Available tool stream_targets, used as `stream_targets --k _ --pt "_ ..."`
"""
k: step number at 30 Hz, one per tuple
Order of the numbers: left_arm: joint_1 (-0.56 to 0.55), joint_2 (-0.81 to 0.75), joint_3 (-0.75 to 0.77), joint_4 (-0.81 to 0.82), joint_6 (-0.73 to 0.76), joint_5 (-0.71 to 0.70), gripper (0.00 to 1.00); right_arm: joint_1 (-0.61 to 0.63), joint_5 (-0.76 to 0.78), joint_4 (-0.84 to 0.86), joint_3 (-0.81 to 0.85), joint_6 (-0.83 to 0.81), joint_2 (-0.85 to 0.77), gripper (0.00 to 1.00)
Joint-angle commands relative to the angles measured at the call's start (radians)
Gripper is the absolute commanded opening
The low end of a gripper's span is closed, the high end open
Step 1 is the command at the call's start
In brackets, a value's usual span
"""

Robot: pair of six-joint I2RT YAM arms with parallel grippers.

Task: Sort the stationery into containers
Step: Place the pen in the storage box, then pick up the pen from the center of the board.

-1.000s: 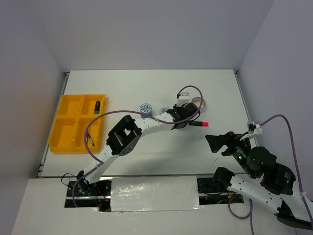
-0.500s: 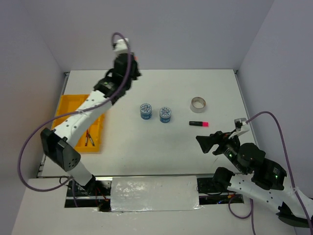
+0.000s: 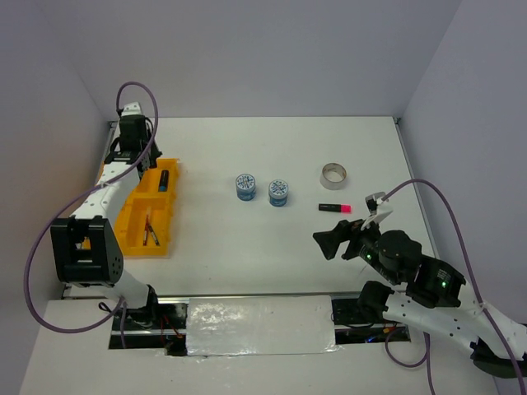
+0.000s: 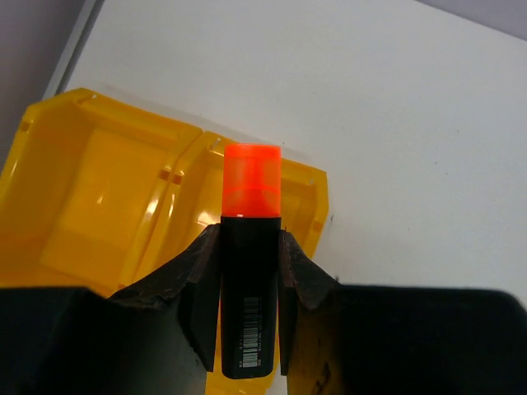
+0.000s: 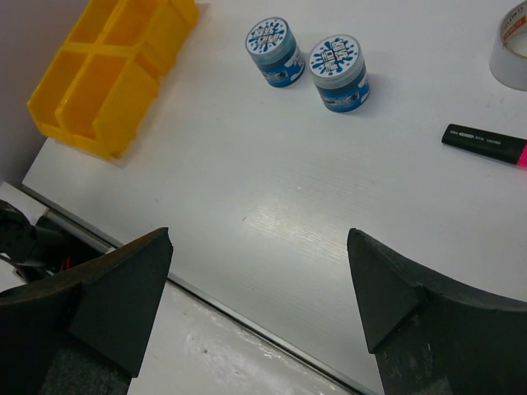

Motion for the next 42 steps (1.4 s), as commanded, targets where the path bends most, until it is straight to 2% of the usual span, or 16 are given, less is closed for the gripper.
stream_targets --k 1,2,6,9,10,11,13,16,20,24,29,32,33,37,40,42 --pt "0.037 0.012 -0.011 0.108 0.04 0.108 0.07 -0.004 -0.014 0.057 -0.006 -0.032 0.014 0.94" --pt "0.041 0.019 -0.015 0.112 0.042 0.109 0.11 -0.003 -0.013 0.059 0.001 -0.037 0.02 0.94" --pt "0.057 0.053 -0.045 0.123 0.052 0.096 0.14 -0.003 0.025 0.03 0.031 -0.043 0.038 0.94" --pt "0.078 0.069 -0.078 0.14 0.052 0.12 0.25 -0.004 0.03 0.037 0.037 -0.046 0.035 0.96" --pt "0.083 0.072 -0.091 0.147 0.052 0.125 0.32 -0.004 0.03 0.044 0.037 -0.048 0.037 0.96" --pt "0.087 0.072 -0.094 0.149 0.048 0.12 0.53 -0.004 0.03 0.051 0.035 -0.049 0.04 0.96" --pt "0.09 0.063 -0.095 0.146 0.028 0.117 0.79 -0.004 0.024 0.059 0.034 -0.048 0.06 0.97" --pt "0.093 0.035 -0.078 0.123 0.011 0.091 0.99 -0.004 0.033 0.074 0.026 -0.034 0.106 1.0" --pt "0.092 -0.04 -0.046 0.038 -0.03 0.033 0.99 -0.038 0.079 0.079 0.029 0.027 0.178 1.0" --pt "0.064 -0.167 0.036 -0.105 -0.073 0.042 0.99 -0.191 0.059 0.091 0.049 0.102 0.279 1.0" --pt "-0.211 -0.408 0.072 -0.242 0.034 -0.052 0.99 -0.333 0.105 0.091 0.055 0.263 0.374 1.0" --pt "-0.275 -0.569 -0.015 -0.299 0.019 0.011 0.99 -0.412 0.11 0.09 0.066 0.409 0.467 1.0" --pt "-0.278 -0.662 -0.096 -0.299 0.017 0.042 0.99 -0.429 0.114 0.093 0.067 0.437 0.489 1.0" --pt "-0.279 -0.873 -0.313 -0.261 0.04 0.16 0.99 -0.63 0.079 0.084 0.078 0.573 0.612 1.0" --pt "-0.279 -1.005 -0.44 -0.267 0.051 0.166 0.99 -0.745 0.061 0.079 0.074 0.742 0.74 0.98" --pt "-0.279 -1.086 -0.494 -0.261 0.036 0.145 0.99 -0.764 0.091 0.047 0.125 0.8 0.806 0.98"
